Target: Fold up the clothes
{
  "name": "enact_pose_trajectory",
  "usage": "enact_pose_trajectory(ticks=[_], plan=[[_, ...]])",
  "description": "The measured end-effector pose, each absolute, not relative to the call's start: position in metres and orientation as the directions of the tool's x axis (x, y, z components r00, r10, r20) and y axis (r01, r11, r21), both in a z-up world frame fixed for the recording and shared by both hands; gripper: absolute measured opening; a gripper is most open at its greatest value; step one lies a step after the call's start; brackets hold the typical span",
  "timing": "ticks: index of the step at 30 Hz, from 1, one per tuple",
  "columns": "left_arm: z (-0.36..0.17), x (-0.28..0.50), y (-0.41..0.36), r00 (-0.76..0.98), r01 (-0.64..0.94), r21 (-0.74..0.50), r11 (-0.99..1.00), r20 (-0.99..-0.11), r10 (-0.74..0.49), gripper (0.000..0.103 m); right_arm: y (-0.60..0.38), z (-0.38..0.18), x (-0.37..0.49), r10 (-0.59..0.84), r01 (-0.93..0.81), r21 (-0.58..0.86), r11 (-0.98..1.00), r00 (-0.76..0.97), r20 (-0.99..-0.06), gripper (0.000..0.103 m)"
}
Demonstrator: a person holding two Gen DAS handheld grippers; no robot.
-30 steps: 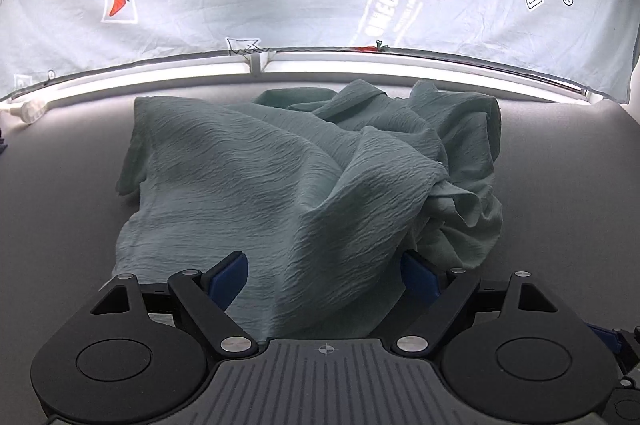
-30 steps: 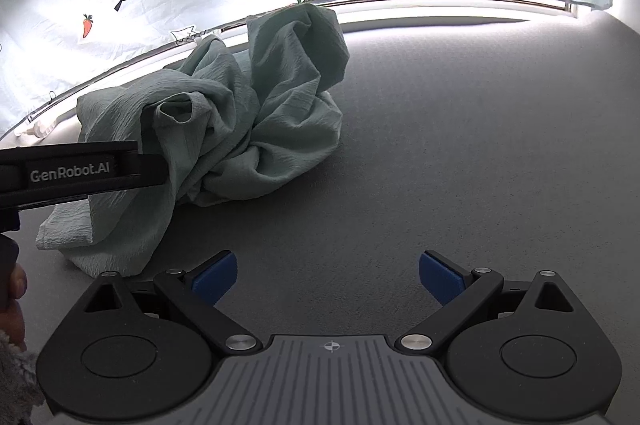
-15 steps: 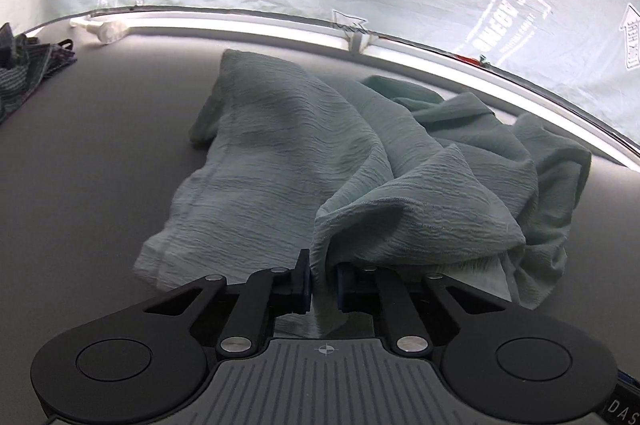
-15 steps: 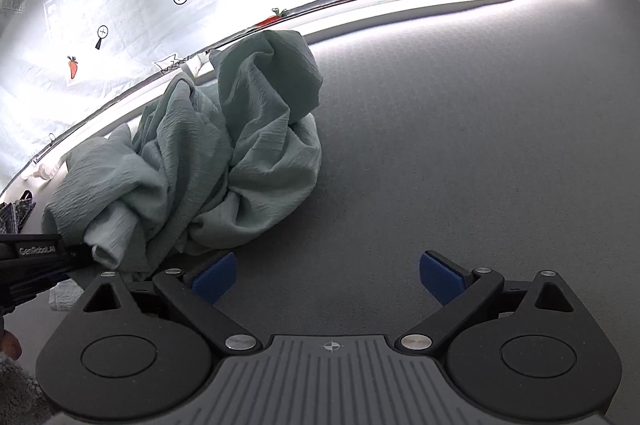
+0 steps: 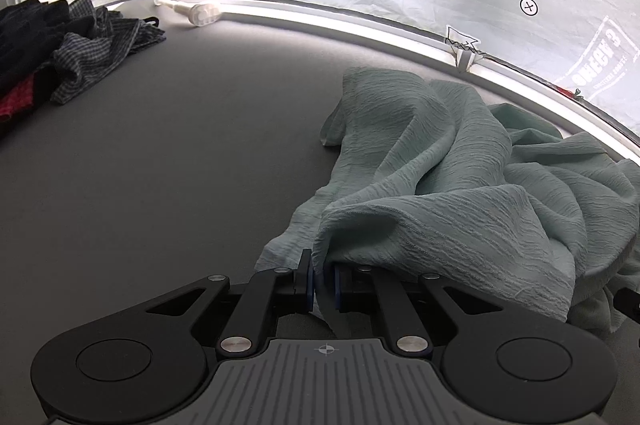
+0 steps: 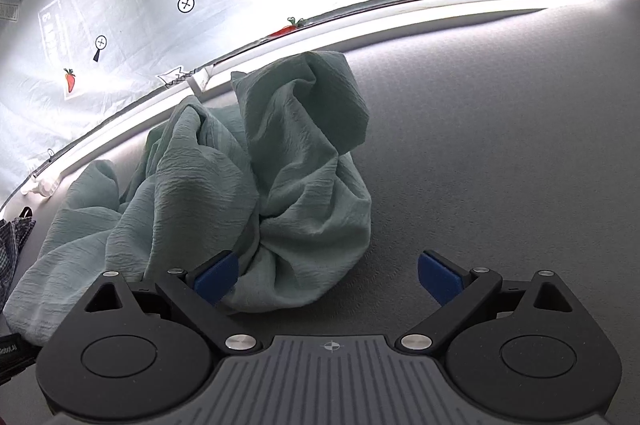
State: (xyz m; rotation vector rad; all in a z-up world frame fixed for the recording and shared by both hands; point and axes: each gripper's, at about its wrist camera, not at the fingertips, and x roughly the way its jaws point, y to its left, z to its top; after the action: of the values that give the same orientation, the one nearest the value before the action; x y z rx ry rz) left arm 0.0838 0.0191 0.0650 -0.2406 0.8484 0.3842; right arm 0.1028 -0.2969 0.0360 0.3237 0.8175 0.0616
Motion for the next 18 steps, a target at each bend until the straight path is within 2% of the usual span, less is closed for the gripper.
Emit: enact_pose_trajectory(ticks=[2,5,7,9,13,15,18], plan=[[0.063,0.082,0.019,0.595,-0.421,-0.052,0.906,-0.77,0.232,0.013,-0.288,0.037,0.109,0.183,0.031,0.281,0.959,0.689,-0.702,0.09],[0.06,0.081,0.019,0.59,-0.417,-0.05,0.907,-0.775,0.228,0.013,-0.278,0.037,0.118,0.184,0.008,0.26,0.966,0.684,-0.706,0.077],[0.059,0.081,0.021,0.586,-0.417,-0.053,0.908,-0.779,0.224,0.013,-0.276,0.036,0.122,0.188,0.01,0.265,0.964,0.677,-0.711,0.073],[0.058,0.081,0.023,0.583,-0.415,-0.055,0.908,-0.783,0.219,0.013,-0.274,0.036,0.125,0.192,0.01,0.269,0.963,0.674,-0.713,0.056],[0.056,0.083,0.024,0.569,-0.403,-0.049,0.914,-0.796,0.209,0.014,-0.273,0.031,0.128,0.192,0.02,0.277,0.961,0.669,-0.718,0.038],[0.055,0.082,0.024,0.563,-0.403,-0.05,0.914,-0.8,0.205,0.014,-0.272,0.03,0.13,0.178,0.023,0.258,0.966,0.667,-0.724,0.023],[0.055,0.079,0.026,0.563,-0.406,-0.057,0.912,-0.801,0.201,0.014,-0.274,0.032,0.125,0.171,0.027,0.256,0.966,0.676,-0.717,0.01]])
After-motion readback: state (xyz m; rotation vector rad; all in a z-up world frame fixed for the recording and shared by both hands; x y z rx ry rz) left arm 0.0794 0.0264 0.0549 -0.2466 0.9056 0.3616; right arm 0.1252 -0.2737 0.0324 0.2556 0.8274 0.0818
